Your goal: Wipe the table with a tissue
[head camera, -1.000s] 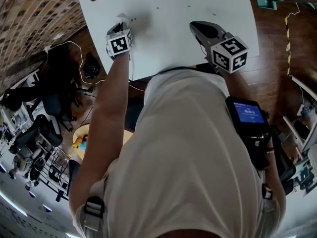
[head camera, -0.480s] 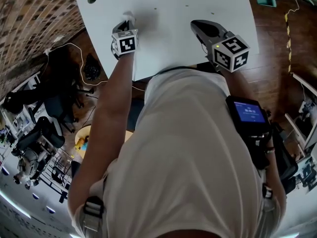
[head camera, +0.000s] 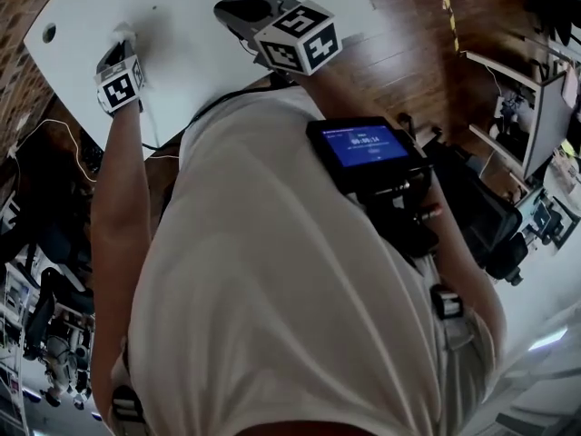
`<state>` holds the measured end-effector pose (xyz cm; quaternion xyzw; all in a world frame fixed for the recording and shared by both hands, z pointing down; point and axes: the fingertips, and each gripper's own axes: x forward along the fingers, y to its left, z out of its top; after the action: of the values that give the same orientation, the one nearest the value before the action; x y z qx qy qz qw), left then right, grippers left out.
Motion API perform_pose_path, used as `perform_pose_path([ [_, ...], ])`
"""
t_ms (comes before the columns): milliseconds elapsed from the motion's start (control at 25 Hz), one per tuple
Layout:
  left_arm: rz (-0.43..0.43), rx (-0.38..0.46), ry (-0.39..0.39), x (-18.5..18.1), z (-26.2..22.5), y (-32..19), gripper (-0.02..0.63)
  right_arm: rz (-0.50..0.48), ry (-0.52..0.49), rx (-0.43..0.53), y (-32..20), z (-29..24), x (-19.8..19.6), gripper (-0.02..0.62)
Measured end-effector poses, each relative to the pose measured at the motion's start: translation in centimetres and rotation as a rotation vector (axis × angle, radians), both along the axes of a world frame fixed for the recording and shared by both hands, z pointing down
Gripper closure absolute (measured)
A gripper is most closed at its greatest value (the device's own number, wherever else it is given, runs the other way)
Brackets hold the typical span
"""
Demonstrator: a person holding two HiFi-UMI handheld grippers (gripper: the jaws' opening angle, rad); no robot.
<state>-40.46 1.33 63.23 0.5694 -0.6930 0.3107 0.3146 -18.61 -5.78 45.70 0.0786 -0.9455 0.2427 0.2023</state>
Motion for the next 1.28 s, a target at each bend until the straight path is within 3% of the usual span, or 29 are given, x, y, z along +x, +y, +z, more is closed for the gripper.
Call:
perform_pose_path([
  [200, 0.007, -0.037, 0.020, -0.2, -1.0, 0.2, 0.585, -0.004, -0.019, -0.015, 0.3, 0.2, -0.1, 0.588],
  [360, 0.117, -0.039, 0.104, 4.3, -0.6, -1.4, 0.584, 0.007, -0.009, -0.019, -0.2, 0.6, 1.6, 0.588],
  [600, 0.257, -0.062, 0.181, 7.1, 0.2, -1.2, 0.584, 0.007, -0.014, -0.014, 0.4, 0.7, 0.4, 0.588],
  [720, 0.292, -0.018, 0.207, 9.4, -0.8, -0.6, 0.583, 0.012, -0.016, -0.007, 0.2, 0.3, 0.5, 0.588],
  [960, 0.217, 0.068, 0.259, 10.7, -2.9, 4.2, 0.583, 0.028, -0.014, -0.002, 0.6, 0.3, 0.6, 0.588],
  [1280, 0.013, 0.097, 0.214, 3.1, -2.5, 10.1, 0.583, 0.028, -0.006, -0.005, 4.1, 1.0, -1.2, 0.588],
])
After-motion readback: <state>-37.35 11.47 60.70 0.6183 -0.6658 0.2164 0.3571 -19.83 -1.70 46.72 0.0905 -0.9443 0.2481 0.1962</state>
